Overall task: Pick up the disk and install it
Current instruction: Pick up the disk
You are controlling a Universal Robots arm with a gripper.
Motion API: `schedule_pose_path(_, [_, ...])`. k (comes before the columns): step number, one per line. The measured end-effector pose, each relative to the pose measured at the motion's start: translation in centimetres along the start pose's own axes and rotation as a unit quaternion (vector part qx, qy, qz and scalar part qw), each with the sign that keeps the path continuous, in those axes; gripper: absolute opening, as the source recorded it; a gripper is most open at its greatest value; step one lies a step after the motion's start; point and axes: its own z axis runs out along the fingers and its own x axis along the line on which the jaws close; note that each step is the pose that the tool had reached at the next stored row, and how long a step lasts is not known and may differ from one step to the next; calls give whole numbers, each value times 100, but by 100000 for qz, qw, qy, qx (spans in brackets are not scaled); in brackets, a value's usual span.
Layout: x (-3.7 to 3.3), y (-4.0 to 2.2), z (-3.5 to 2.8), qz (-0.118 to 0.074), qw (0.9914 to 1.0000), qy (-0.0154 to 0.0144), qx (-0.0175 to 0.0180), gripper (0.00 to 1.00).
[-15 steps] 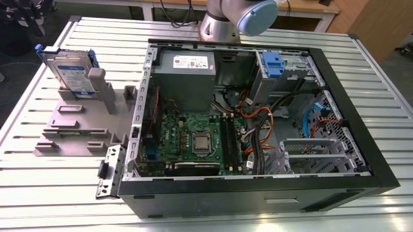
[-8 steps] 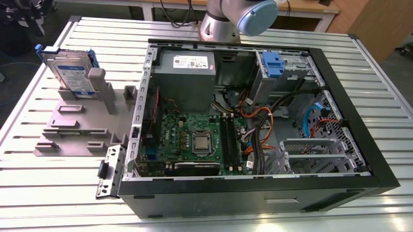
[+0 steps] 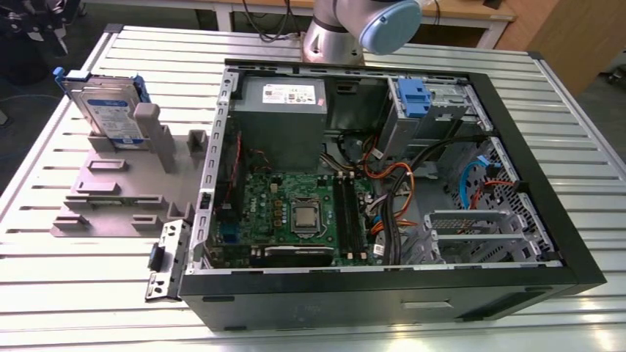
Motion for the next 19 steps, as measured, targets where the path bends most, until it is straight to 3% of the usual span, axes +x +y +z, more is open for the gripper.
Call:
schedule_pose_path(10, [0, 0, 2, -3857, 99925, 165, 19, 11])
schedule_pose_path(19, [0, 0, 4, -7262, 99735, 308, 37, 11])
